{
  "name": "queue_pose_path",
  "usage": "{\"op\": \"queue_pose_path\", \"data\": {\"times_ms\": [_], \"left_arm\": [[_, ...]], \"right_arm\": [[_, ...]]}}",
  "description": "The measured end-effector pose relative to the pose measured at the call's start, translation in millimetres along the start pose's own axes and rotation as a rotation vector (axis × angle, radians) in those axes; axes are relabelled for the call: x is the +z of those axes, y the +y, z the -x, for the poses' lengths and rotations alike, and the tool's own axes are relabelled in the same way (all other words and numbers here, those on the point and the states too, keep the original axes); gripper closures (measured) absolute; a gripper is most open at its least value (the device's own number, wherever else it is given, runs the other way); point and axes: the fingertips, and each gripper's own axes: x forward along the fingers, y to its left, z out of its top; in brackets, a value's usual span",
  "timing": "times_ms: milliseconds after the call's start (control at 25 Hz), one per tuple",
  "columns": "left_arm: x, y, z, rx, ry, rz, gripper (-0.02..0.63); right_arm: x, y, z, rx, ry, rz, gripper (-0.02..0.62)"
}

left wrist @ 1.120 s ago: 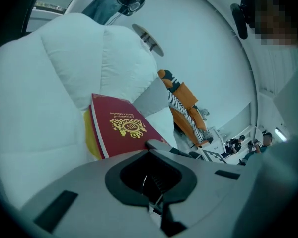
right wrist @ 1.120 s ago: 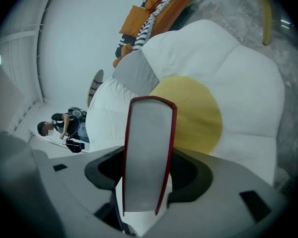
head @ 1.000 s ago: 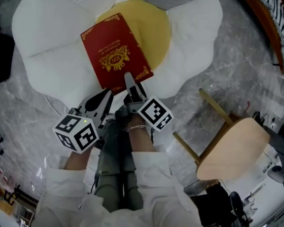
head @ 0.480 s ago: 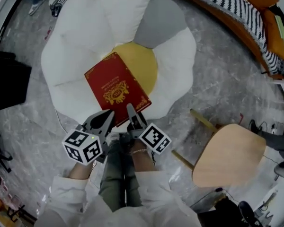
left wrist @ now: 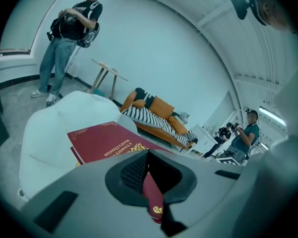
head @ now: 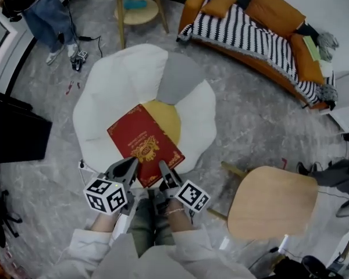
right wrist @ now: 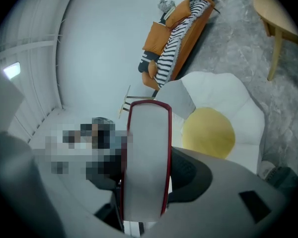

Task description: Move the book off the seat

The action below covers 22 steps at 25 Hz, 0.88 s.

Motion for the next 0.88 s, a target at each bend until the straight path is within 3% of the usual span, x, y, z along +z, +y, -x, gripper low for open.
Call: {"op": "queue_pose_path", "data": {"times_ms": [360,560,880], "left_arm": [[49,-55,58,-0.022,-0.057,-0.036,0.6],[76,-76,88,-0.042,-0.125,0.0,0.6],[106,-116,116,-0.065,-0.178,-0.055,0.6]], "right_arm": [[14,86,52,0.111,-0.019,0.052,0.345],[29,125,77,0.182,-0.059,0.058,0.345],[42,173,117,0.288,-0.104,-0.02,0.345]]}}
